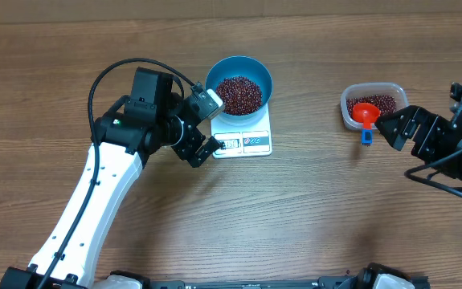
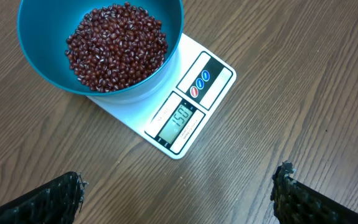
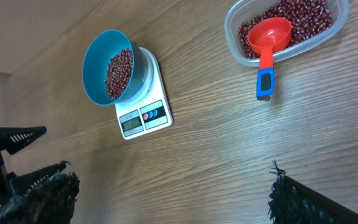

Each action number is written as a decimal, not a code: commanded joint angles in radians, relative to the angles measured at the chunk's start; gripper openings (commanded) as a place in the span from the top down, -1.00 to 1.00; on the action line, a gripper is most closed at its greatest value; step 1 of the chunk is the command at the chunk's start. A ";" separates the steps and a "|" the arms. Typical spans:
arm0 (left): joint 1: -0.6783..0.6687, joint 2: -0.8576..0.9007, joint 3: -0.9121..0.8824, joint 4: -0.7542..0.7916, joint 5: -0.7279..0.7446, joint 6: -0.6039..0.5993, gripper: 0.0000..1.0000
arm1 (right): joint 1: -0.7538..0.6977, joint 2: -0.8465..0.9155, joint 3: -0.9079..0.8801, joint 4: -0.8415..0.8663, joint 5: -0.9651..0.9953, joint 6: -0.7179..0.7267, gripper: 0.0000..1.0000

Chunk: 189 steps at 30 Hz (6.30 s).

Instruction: Scoop item into bowl and weigh 150g on scale

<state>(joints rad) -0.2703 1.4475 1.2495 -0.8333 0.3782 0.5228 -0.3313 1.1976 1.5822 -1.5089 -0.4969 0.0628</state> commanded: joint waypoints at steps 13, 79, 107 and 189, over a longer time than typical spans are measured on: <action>0.002 0.004 -0.004 0.000 0.004 -0.014 -0.99 | 0.006 -0.147 0.011 -0.014 -0.005 -0.059 -1.00; 0.002 0.004 -0.004 0.000 0.003 -0.014 -0.99 | 0.293 -0.606 -0.484 0.469 0.129 -0.252 -1.00; 0.002 0.004 -0.004 0.000 0.003 -0.014 -0.99 | 0.326 -1.034 -1.315 1.428 0.175 -0.146 -1.00; 0.009 -0.249 -0.010 -0.040 -0.074 -0.012 -0.99 | 0.390 -1.195 -1.574 1.440 0.331 -0.115 -1.00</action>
<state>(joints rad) -0.2703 1.2781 1.2495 -0.8661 0.3176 0.5232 0.0532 0.0147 0.0185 -0.0750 -0.1757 -0.0563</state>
